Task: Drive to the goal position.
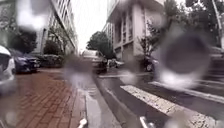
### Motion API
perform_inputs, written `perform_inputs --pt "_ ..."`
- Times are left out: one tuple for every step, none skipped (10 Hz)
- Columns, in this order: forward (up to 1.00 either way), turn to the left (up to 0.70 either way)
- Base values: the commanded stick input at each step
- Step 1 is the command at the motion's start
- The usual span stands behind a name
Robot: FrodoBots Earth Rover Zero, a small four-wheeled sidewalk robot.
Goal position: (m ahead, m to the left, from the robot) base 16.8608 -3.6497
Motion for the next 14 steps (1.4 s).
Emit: perform_inputs --pt "0.2 -0.8" --pt "0.2 -0.8" --pt "0.2 -0.8" --pt "0.2 -0.8" --pt "0.2 -0.47" --pt "0.2 -0.21" --pt "0.2 -0.02" --pt "0.2 0.0" --pt "0.2 0.0" --pt "0.2 0.0" --pt "0.2 0.0" --pt "0.2 0.0" --pt "0.2 0.0" --pt "0.2 0.0"
